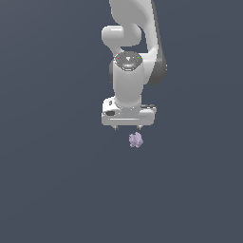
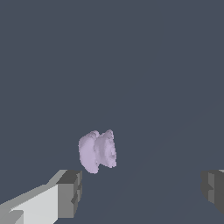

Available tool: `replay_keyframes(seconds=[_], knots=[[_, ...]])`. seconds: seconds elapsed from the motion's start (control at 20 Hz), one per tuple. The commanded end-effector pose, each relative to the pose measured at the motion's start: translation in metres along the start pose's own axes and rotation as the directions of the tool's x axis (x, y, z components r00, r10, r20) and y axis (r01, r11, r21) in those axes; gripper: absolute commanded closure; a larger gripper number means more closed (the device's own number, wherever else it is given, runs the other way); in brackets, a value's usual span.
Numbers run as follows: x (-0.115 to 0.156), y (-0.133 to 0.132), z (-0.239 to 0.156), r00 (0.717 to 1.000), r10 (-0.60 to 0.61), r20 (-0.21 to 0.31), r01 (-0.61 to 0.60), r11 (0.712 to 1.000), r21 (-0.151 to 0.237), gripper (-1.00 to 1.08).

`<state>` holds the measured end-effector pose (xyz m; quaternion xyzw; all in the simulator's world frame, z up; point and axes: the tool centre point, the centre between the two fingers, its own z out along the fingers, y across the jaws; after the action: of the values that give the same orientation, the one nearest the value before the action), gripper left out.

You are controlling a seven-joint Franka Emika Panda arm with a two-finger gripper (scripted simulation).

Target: Pick up the object and move it to a goal position.

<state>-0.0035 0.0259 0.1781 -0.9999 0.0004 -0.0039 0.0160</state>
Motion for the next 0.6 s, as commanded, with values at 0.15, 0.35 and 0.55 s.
replay_keyframes(seconds=[0.15,0.35,0.55], knots=[[-0.001,0.004,0.003,1.000,0.007,0.006,-0.007,1.000,0.003,-0.92],[-0.005,0.017,0.012,0.999,0.031,0.025,-0.031,0.999,0.012,-0.92],[-0.006,0.021,0.013,0.999,0.038,0.029,-0.039,0.999,0.015,-0.92]])
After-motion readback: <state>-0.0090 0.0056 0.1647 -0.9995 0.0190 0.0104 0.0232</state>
